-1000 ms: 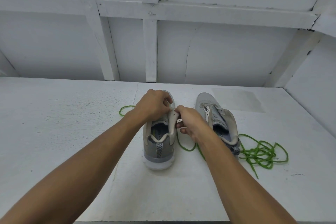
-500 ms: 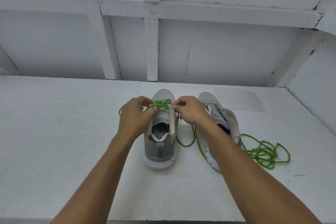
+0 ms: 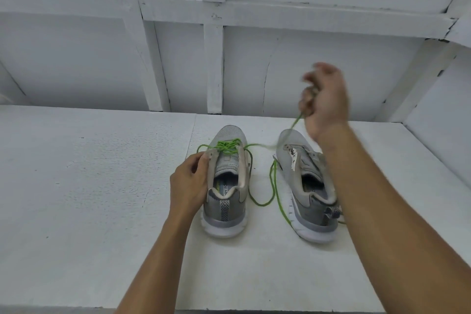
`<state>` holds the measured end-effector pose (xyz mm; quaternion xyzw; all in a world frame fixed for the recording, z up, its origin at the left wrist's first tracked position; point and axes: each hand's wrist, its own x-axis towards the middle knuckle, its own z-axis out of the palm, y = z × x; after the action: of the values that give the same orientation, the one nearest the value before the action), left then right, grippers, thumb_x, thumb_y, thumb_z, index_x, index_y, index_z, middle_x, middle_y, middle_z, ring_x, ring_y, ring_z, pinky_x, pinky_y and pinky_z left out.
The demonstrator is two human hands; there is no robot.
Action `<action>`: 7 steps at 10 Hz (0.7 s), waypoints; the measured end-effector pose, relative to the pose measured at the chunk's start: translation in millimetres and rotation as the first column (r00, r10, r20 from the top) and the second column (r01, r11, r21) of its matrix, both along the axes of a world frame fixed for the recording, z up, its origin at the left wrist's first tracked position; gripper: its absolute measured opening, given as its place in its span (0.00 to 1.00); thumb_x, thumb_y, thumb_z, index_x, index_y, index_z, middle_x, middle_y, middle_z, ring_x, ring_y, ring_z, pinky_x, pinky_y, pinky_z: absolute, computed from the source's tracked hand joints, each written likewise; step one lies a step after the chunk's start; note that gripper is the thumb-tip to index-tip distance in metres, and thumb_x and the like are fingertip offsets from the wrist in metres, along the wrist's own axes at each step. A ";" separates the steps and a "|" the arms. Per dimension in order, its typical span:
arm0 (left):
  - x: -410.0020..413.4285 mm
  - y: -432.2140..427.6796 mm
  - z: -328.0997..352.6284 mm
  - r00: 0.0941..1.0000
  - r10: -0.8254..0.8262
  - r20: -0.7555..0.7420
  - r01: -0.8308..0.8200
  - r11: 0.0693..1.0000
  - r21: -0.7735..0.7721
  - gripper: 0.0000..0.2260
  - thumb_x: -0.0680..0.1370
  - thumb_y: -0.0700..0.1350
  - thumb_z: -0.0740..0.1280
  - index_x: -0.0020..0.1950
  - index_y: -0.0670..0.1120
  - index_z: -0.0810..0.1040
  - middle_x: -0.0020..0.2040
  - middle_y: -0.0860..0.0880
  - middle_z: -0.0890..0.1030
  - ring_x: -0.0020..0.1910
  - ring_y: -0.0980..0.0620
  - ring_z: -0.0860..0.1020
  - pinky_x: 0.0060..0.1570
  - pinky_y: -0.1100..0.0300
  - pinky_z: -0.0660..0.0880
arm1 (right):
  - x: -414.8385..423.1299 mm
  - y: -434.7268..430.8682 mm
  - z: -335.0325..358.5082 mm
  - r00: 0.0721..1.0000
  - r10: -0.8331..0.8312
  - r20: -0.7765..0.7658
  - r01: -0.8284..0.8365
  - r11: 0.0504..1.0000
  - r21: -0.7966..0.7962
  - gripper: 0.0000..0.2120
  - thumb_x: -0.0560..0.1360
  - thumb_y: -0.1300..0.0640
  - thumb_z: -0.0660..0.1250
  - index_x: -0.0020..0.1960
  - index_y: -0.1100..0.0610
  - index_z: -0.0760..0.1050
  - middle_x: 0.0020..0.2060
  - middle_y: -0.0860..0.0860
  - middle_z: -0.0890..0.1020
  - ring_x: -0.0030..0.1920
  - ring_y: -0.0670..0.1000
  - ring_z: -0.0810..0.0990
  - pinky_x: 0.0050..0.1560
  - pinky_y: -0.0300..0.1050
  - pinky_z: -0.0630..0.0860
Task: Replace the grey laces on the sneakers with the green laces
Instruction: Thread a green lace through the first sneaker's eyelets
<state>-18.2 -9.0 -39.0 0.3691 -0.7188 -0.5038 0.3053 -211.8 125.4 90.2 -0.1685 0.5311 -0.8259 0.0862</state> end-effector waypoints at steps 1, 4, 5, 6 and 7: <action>-0.8 0.7 -1.7 1.000 0.008 -0.015 -0.008 1.000 0.011 0.11 0.80 0.55 0.62 0.54 0.54 0.82 0.45 0.60 0.82 0.46 0.65 0.77 0.44 0.68 0.71 | 32.3 -13.5 -50.4 0.667 0.532 -0.522 0.291 0.458 0.840 0.11 0.79 0.57 0.64 0.60 0.50 0.77 0.49 0.45 0.76 0.44 0.40 0.76 0.47 0.38 0.75; 0.5 3.8 0.3 0.999 0.007 -0.036 -0.007 1.000 0.025 0.09 0.80 0.55 0.62 0.52 0.57 0.81 0.45 0.63 0.81 0.47 0.66 0.77 0.44 0.69 0.70 | 31.6 -18.4 -52.9 0.878 0.273 -0.394 0.208 0.523 0.827 0.07 0.80 0.59 0.55 0.47 0.56 0.71 0.46 0.50 0.80 0.40 0.51 0.76 0.39 0.47 0.73; 0.7 3.6 0.5 0.999 0.005 -0.037 -0.004 1.000 0.024 0.08 0.81 0.55 0.62 0.51 0.57 0.81 0.46 0.63 0.81 0.48 0.65 0.78 0.45 0.67 0.71 | 19.8 -11.5 -29.8 0.991 0.022 0.133 -0.067 0.937 0.343 0.08 0.79 0.64 0.54 0.43 0.57 0.69 0.42 0.52 0.80 0.28 0.46 0.68 0.25 0.39 0.60; 0.1 3.7 0.7 0.999 -0.006 -0.031 0.006 1.000 0.014 0.09 0.80 0.55 0.62 0.52 0.57 0.81 0.45 0.63 0.81 0.47 0.67 0.77 0.43 0.70 0.70 | 11.3 -2.8 -26.3 0.950 -0.015 0.311 -0.013 0.996 0.089 0.06 0.78 0.65 0.54 0.45 0.59 0.69 0.38 0.52 0.77 0.26 0.46 0.66 0.24 0.39 0.57; 0.4 3.6 0.7 0.999 -0.007 -0.033 0.007 1.000 0.005 0.09 0.81 0.54 0.62 0.53 0.56 0.81 0.46 0.62 0.81 0.45 0.70 0.77 0.41 0.74 0.69 | 9.6 -2.8 -26.6 0.932 -0.030 0.361 0.033 0.999 -0.003 0.08 0.77 0.66 0.54 0.42 0.58 0.68 0.37 0.52 0.75 0.26 0.46 0.66 0.25 0.40 0.58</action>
<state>-17.8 -5.5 -38.3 0.3589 -0.7137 -0.5127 0.3146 -202.2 122.6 63.6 -0.0060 0.5050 -0.8465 0.1683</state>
